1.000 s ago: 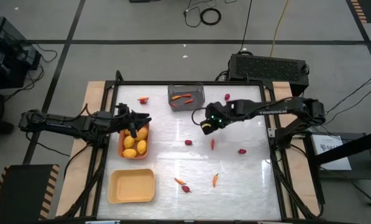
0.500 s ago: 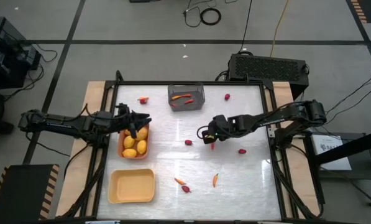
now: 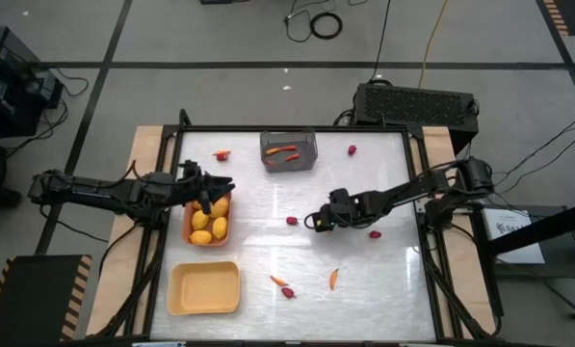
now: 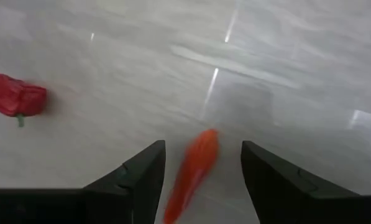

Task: Sort produce into baskets
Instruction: Put the red bell pepper into the black bin

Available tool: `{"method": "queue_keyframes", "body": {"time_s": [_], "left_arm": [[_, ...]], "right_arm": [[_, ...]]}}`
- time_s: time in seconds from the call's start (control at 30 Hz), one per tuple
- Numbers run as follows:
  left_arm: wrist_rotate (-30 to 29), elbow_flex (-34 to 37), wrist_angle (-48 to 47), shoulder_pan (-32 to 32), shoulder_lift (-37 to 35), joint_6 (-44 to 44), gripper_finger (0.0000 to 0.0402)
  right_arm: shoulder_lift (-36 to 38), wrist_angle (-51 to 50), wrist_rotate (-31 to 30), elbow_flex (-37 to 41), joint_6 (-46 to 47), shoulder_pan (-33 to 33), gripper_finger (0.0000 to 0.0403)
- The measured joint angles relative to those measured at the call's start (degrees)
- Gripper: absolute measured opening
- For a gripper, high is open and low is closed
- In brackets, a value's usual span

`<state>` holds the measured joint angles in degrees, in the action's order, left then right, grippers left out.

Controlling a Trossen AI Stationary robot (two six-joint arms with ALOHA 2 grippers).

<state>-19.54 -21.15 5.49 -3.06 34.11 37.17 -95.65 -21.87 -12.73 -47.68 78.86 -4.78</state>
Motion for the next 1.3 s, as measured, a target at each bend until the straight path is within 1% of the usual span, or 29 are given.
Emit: {"method": "queue_keyframes", "body": {"time_s": [0.1,0.2,0.43,0.53,0.6,0.67,0.8,0.9,0.97,1.13,1.3], "left_arm": [[0.0,0.0,0.1,0.0,0.0,0.0,0.018],[0.3,0.0,0.2,-0.1,0.0,0.1,0.018],[1.0,0.0,0.1,-0.1,0.0,0.3,0.018],[1.2,0.0,0.1,-0.1,0.0,0.3,0.018],[1.3,0.0,0.1,-0.1,0.0,0.3,0.018],[1.4,0.0,0.0,-0.1,0.0,0.3,0.018],[1.9,0.0,0.0,-0.1,0.0,0.3,0.018],[2.0,0.0,-1.3,-0.1,0.0,0.3,0.018],[1.5,0.0,-3.8,-0.1,0.0,1.7,0.018],[-0.6,0.0,-11.3,-0.1,0.0,6.5,0.018],[-1.7,0.0,-12.7,-0.1,0.0,7.5,0.018]], "right_arm": [[-1.4,0.3,-0.7,-0.8,0.6,-0.8,0.0198],[-1.5,0.2,-1.4,-0.9,0.8,-1.5,0.0175],[-1.7,-1.9,-1.5,-1.6,-0.5,-1.5,0.0075],[-1.3,-1.7,-1.2,-1.6,-2.8,-1.2,0.0032],[-0.3,-1.7,-1.0,-1.6,-3.9,-0.9,0.0012],[1.4,-2.0,-0.9,-1.7,-4.7,-0.4,0.0008],[4.9,-3.3,-2.2,-4.4,-8.2,1.7,0.0015],[6.1,-3.6,-4.4,-8.2,-13.4,3.7,0.0014],[6.1,-3.5,-5.0,-11.7,-18.3,5.5,0.0012],[3.8,-3.6,-5.4,-21.0,-30.7,11.6,0.001],[-0.6,-3.5,-5.1,-29.4,-40.5,19.3,0.001]]}}
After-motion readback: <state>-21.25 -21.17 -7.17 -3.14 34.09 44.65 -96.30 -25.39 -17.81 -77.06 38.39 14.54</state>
